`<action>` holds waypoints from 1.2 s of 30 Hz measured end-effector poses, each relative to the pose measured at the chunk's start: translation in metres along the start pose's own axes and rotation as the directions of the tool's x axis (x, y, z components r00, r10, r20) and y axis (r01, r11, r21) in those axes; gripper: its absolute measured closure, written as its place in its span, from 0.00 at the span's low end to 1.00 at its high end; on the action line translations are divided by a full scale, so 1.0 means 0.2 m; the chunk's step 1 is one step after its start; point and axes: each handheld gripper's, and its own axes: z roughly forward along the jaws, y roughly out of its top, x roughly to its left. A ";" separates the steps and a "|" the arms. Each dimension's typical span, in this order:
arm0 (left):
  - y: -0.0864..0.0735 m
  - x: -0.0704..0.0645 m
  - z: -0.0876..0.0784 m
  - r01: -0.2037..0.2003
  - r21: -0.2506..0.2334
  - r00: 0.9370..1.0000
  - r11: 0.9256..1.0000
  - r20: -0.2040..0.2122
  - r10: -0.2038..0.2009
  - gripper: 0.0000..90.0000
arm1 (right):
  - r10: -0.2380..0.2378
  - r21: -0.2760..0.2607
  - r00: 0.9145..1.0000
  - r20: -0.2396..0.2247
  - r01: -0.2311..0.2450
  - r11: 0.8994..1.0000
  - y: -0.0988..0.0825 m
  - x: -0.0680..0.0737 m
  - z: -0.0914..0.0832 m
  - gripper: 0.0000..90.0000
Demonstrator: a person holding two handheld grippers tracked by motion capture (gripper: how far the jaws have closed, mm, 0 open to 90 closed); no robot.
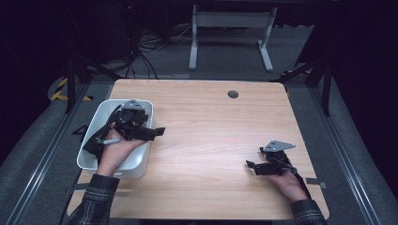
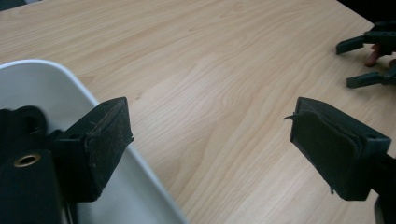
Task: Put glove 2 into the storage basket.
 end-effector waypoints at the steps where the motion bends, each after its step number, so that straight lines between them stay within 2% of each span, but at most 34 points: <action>1: 0.00 -0.02 0.01 -0.008 0.000 1.000 1.000 0.003 0.008 0.15 | 0.000 0.000 1.000 0.001 0.000 1.000 0.00 0.00 0.00 0.20; 6: 0.00 -0.09 0.08 -0.025 -0.001 0.999 1.000 0.035 0.025 0.15 | -0.001 0.000 1.000 0.000 0.001 1.000 0.00 0.00 0.00 0.20; 21: -0.05 -0.31 0.29 -0.091 0.003 0.993 0.996 0.079 0.090 0.16 | -0.002 0.001 1.000 -0.001 0.002 1.000 0.00 0.00 0.00 0.20; 25: -0.07 -0.34 0.34 -0.109 0.026 0.991 0.994 0.081 0.106 0.16 | -0.003 0.001 1.000 -0.002 0.003 1.000 0.00 0.00 0.00 0.20; 32: -0.13 -0.42 0.46 -0.134 0.041 0.987 0.990 0.099 0.130 0.16 | -0.006 0.001 1.000 -0.003 0.006 1.000 0.00 0.00 0.00 0.20; 36: -0.15 -0.44 0.50 -0.144 0.044 0.984 0.989 0.108 0.138 0.16 | -0.007 0.001 1.000 -0.003 0.007 1.000 0.00 0.00 0.00 0.20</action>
